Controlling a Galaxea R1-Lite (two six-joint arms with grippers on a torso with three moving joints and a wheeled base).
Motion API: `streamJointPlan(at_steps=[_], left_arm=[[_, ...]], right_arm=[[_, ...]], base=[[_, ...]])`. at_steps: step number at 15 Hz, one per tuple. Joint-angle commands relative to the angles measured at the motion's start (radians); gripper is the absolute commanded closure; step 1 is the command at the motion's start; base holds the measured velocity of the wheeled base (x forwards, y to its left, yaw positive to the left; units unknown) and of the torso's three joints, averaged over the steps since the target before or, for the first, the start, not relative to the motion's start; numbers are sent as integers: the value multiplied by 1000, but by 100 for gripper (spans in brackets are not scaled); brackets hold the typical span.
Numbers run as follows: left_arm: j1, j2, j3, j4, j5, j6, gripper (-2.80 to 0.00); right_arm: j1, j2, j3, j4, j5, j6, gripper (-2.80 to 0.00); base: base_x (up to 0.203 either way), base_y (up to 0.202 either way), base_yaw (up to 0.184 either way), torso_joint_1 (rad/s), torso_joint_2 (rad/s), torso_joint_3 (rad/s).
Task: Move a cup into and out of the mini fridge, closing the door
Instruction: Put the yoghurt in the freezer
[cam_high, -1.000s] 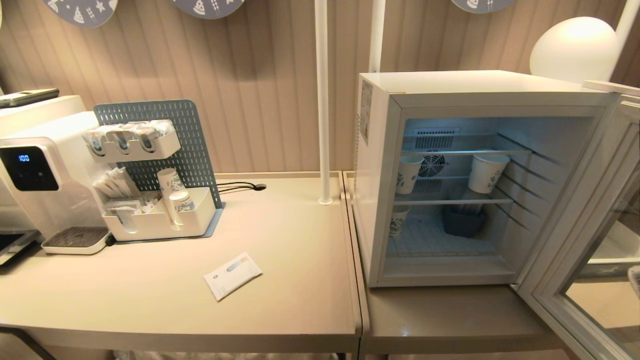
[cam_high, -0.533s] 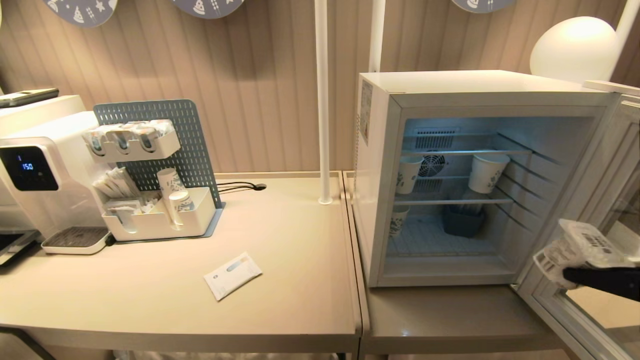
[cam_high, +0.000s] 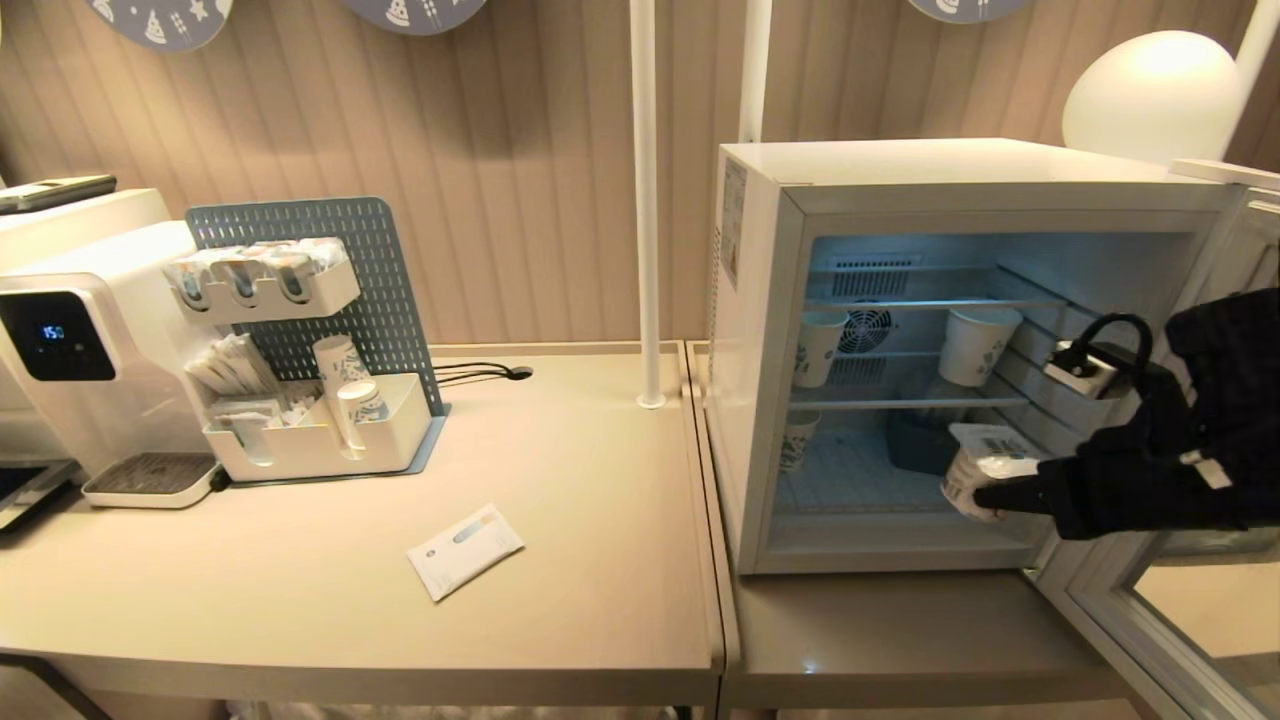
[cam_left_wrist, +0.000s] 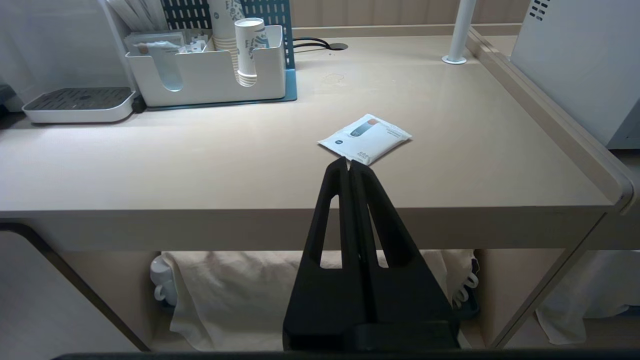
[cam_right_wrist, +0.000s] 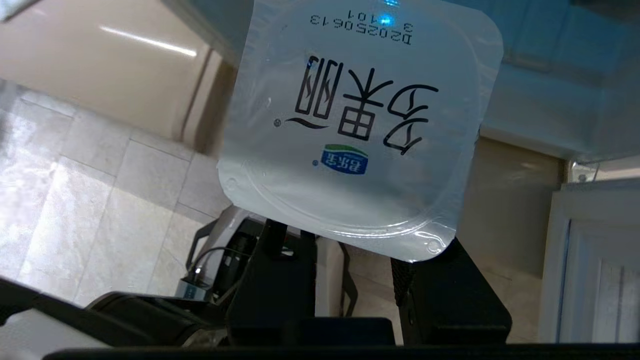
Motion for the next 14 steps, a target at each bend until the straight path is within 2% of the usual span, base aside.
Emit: streamJointPlan(at_steps=[1,5,11,14], left_arm=[[2,2,0,0,0,0,0],[1,2,0,0,0,0,0],[1,2,0,0,0,-2,0],[0,2,0,0,0,-2,0]], right_arm=[[14,143,-45,-5,-19,-1,0],[26,267,-106,-30,-42,-2,0],[23,419,-121,-253,-79,19,0],[23,480,-131,-363,-90,64,0]], base=[[0,0,0,0,0,0],[0,0,0,0,0,0],[0,0,0,0,0,0],[0,0,0,0,0,0]])
